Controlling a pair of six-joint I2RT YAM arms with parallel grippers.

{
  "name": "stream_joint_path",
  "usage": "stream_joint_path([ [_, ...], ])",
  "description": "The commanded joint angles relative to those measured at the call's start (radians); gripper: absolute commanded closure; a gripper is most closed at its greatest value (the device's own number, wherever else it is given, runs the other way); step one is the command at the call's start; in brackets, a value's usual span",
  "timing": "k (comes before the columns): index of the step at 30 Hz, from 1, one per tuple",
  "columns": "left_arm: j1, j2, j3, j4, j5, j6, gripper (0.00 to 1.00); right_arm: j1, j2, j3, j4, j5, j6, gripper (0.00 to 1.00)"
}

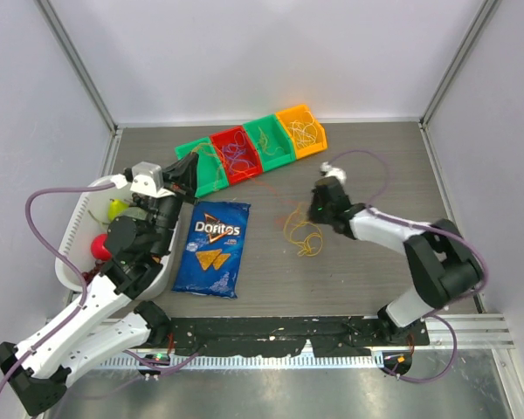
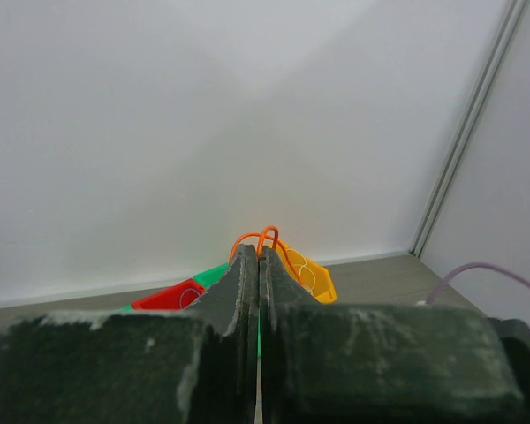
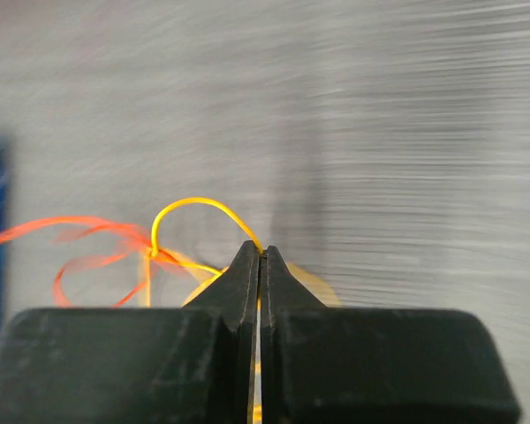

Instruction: Untangle the cables

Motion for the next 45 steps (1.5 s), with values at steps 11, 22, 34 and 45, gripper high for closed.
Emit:
stream_joint_path([
  [11, -0.006, -0.009, 0.013, 0.04, -0.033, -0.039, 1.0, -0.594, -0.185, -0.013, -0.381, 0.616, 0.121, 0.99],
  [22, -0.008, -0.057, -0.005, 0.078, -0.128, 0.016, 1.0, -0.721, -0.126, -0.015, -0.315, 0.606, 0.112, 0.99],
  [34, -0.006, -0.123, 0.007, 0.069, -0.103, 0.027, 1.0, -0.767, -0.129, 0.022, -0.349, 0.637, 0.089, 0.99],
  [45, -0.006, -0.048, 0.036, 0.011, 0.052, -0.084, 1.0, -0.738, -0.235, 0.034, -0.341, 0.404, -0.004, 0.67],
])
